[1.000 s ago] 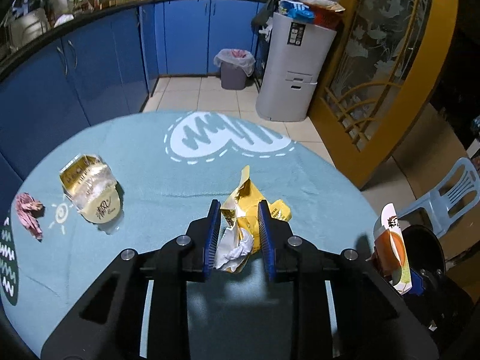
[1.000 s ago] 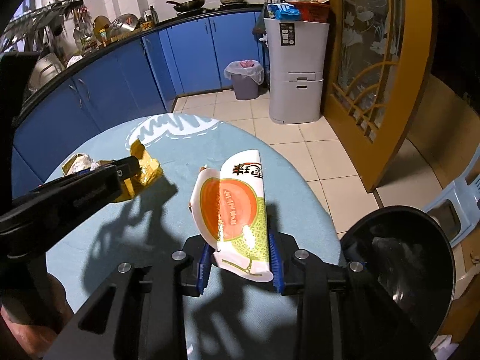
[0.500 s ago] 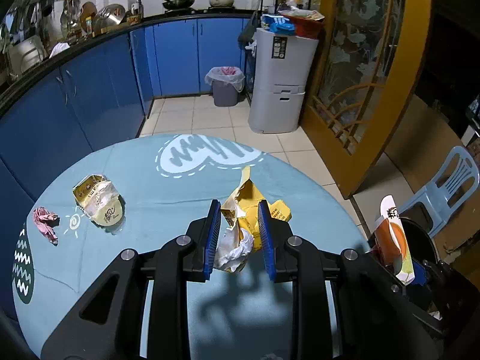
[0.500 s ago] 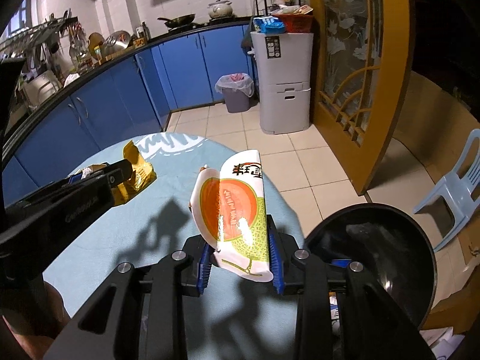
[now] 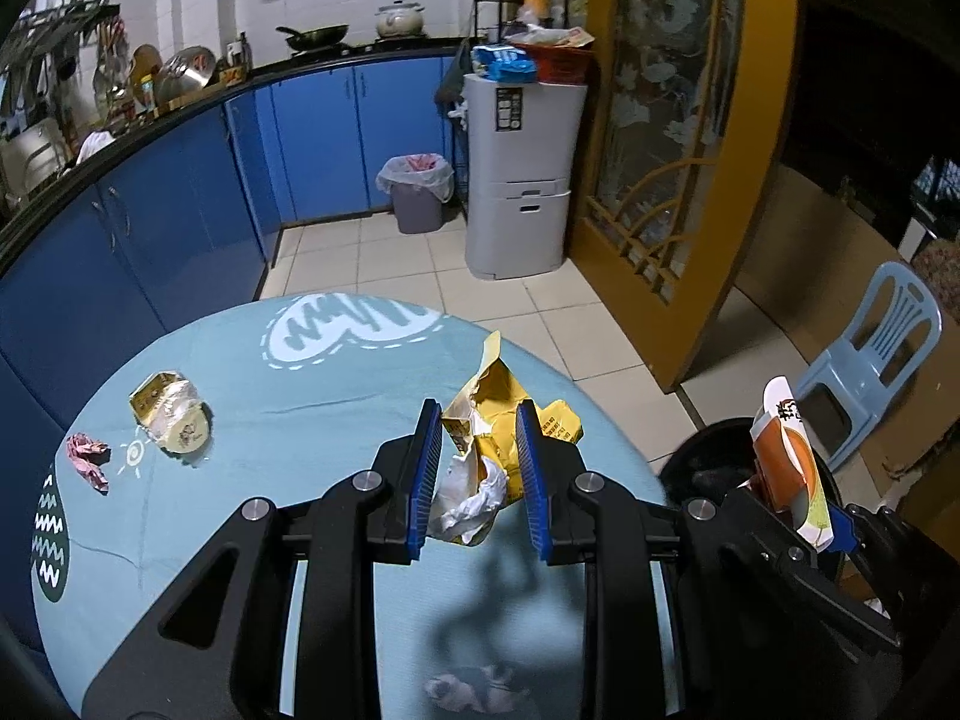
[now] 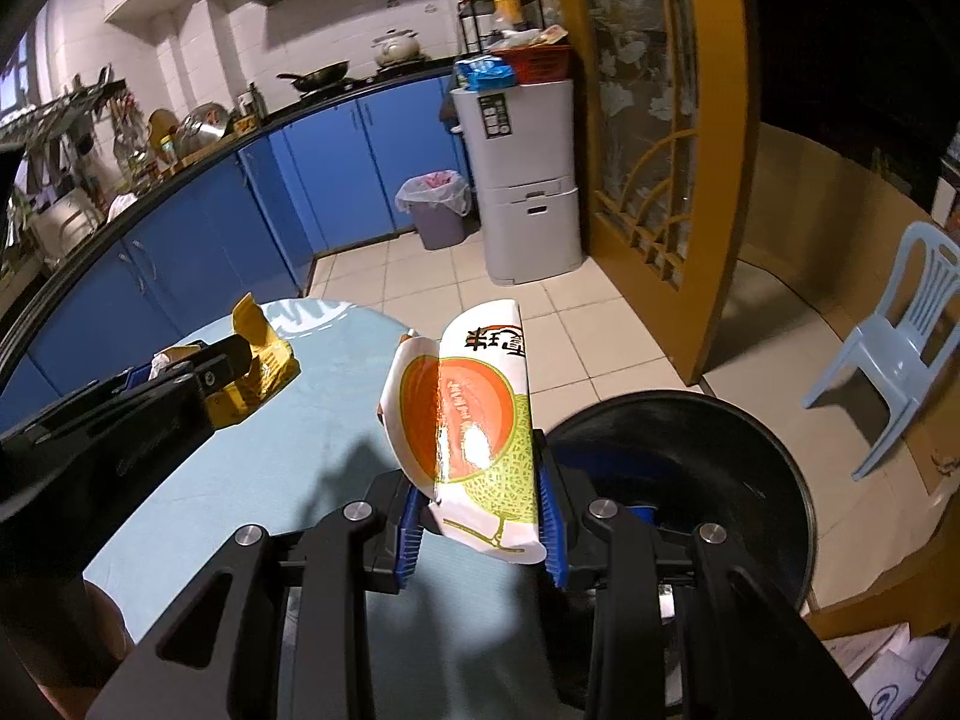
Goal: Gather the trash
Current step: 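Carry the white packet with the right tool while the left tool carries the yellow bag to the bin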
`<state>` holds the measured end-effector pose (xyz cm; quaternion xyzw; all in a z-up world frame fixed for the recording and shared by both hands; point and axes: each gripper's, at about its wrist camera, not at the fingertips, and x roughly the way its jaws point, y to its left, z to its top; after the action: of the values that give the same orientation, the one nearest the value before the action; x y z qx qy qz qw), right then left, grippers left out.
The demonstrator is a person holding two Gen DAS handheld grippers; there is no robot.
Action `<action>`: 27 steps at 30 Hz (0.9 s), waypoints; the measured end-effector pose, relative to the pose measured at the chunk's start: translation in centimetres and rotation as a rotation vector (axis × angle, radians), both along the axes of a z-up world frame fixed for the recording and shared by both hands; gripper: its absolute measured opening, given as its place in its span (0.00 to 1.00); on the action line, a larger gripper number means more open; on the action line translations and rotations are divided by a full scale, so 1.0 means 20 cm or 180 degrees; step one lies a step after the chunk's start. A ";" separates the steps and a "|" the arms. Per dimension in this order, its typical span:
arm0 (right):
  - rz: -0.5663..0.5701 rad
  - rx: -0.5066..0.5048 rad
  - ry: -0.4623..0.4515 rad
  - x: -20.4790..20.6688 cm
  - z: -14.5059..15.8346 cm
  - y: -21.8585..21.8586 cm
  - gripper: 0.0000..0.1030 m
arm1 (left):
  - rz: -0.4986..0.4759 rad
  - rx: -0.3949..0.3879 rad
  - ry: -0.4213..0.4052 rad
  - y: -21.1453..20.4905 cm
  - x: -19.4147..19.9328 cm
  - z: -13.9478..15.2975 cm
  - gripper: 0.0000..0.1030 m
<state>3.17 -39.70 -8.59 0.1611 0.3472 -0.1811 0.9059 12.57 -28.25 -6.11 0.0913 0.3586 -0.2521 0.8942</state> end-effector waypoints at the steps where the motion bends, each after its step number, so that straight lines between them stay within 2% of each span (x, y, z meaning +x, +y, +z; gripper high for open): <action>1: -0.0015 0.0004 -0.0003 -0.01 0.00 -0.01 0.30 | -0.0017 0.0004 -0.0002 -0.02 -0.01 0.00 0.26; 13: -0.0325 0.0096 -0.0017 -0.21 -0.03 -0.23 0.30 | -0.0269 0.0094 -0.0047 -0.25 -0.20 -0.02 0.26; 27: -0.0529 0.0249 0.0040 -0.32 -0.14 -0.41 0.30 | -0.0478 0.0275 0.0004 -0.48 -0.32 -0.13 0.26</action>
<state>-3.28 -47.87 -11.37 0.2235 0.3451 -0.2429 0.8786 6.26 -37.76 -8.65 0.1562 0.3619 -0.3028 0.8677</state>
